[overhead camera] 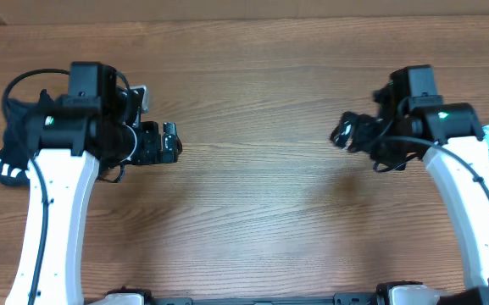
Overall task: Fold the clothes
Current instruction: 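Reach the right gripper to the light-blue T-shirt and grasp it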
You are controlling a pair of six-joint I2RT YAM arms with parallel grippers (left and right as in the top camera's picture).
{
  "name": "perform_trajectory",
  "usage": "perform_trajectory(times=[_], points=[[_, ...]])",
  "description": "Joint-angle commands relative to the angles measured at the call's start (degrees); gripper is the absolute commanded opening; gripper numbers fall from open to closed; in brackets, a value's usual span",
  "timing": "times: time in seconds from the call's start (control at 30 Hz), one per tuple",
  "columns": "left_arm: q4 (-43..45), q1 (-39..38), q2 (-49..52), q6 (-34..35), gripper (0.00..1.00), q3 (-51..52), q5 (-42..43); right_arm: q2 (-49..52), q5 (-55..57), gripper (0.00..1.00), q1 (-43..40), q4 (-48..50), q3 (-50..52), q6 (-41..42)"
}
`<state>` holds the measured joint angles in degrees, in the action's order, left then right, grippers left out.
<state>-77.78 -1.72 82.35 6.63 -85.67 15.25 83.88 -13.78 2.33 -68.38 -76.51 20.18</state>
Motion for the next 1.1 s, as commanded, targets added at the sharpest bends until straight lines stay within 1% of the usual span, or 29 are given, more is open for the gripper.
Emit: perform_trajectory(times=[0.0,0.03,0.07,0.1,0.13,0.17,0.23,0.27,0.33,0.37,0.4,0.43,0.5,0.53,0.6,0.63,0.67,0.7,0.77,0.83,0.93,1.0,1.07], points=[[-3.3,0.5,1.4,-2.4,1.00,-1.2,6.1,-0.2,4.7,1.00,-15.1,4.8,-2.0,5.3],[-3.0,0.5,0.7,-2.4,1.00,-1.2,7.0,0.5,4.8,0.94,-22.0,7.4,-2.0,5.3],[-2.8,0.5,0.2,-2.4,1.00,-1.3,7.3,1.7,4.7,0.84,-27.6,9.8,-1.9,5.4],[-2.7,0.5,0.0,-2.4,1.00,-1.6,7.3,3.2,4.8,0.80,-31.2,11.6,-1.9,5.4],[-2.5,0.5,0.0,-2.4,1.00,-2.1,7.4,4.7,5.3,0.79,-33.2,12.8,-1.9,5.4],[-2.4,0.5,0.0,-2.4,0.99,-2.5,7.4,7.2,7.6,0.78,-35.0,13.8,-1.9,5.4],[-2.6,0.5,0.0,-2.3,0.96,-3.3,7.5,10.7,8.4,0.76,-36.0,14.9,-1.9,5.4],[-3.0,0.5,0.0,-2.3,0.92,-4.0,8.7,13.9,8.7,0.75,-36.2,15.7,-1.9,5.6],[-4.4,0.5,0.0,-2.3,0.88,-6.1,9.8,18.6,9.9,0.68,-36.2,16.1,-1.9,5.6],[-5.4,0.5,0.0,-2.4,0.85,-7.8,9.7,20.6,12.4,0.65,-36.2,16.1,-1.9,6.6],[-6.7,0.5,0.0,-2.4,0.83,-9.9,9.2,21.9,15.7,0.66,-36.2,16.1,-1.9,8.5],[-8.4,0.5,0.0,-2.4,0.83,-13.4,8.4,22.7,17.6,0.65,-36.2,16.3,-1.9,8.8],[-10.8,0.5,0.0,-2.9,0.85,-22.3,6.4,22.8,17.6,0.64,-36.2,15.6,-1.9,8.8],[-11.4,0.5,0.0,-3.9,0.87,-28.1,6.4,22.8,19.3,0.64,-36.2,14.4,-1.8,8.9],[-11.8,0.5,-0.1,-3.9,0.92,-33.2,6.4,22.8,21.7,0.64,-36.2,12.9,-1.8,9.6],[-12.2,0.5,-0.1,-4.1,0.96,-36.1,6.3,22.8,19.1,0.64,-36.2,13.4,-1.8,10.0],[-12.2,0.5,-0.1,-4.1,0.98,-36.9,5.9,22.8,14.9,0.64,-36.2,14.8,-1.9,7.7],[-12.1,0.5,-0.1,-4.2,1.00,-37.2,5.0,22.8,8.0,0.64,-36.2,16.7,-1.9,2.6],[-12.5,0.5,-0.1,-4.2,1.00,-37.2,4.9,22.8,8.1,0.64,-36.2,15.8,-2.0,1.9],[-12.9,0.5,-0.1,-4.6,1.00,-37.2,4.8,22.8,13.2,0.65,-36.3,13.0,-1.9,4.2],[-13.6,0.5,-0.1,-5.0,1.00,-37.2,3.7,22.8,13.7,0.65,-38.1,11.7,-1.9,5.4],[-13.6,0.5,0.0,-5.5,1.00,-37.2,3.6,22.8,11.6,0.66,-39.0,13.7,-1.9,4.7],[-13.4,0.5,0.1,-5.6,1.00,-37.2,2.6,22.8,5.6,0.66,-39.6,16.2,-1.9,-0.9]])
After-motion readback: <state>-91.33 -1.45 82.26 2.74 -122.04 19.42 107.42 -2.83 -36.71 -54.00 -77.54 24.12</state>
